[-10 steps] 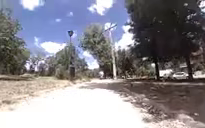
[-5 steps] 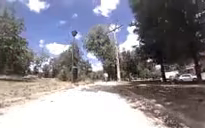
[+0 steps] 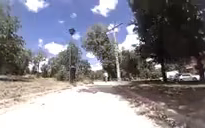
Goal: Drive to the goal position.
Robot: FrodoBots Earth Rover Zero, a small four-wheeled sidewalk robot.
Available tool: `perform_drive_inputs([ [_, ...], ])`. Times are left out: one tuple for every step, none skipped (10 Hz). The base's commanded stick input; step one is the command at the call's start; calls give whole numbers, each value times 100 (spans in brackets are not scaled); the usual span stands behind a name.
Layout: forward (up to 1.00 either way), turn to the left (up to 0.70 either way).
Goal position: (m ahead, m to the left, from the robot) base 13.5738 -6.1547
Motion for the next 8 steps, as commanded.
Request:
perform_drive_inputs([
  [70, 0],
  [70, 0],
  [70, 0],
  [70, 0],
  [70, 0],
  [70, 0],
  [70, 0],
  [70, 0],
])
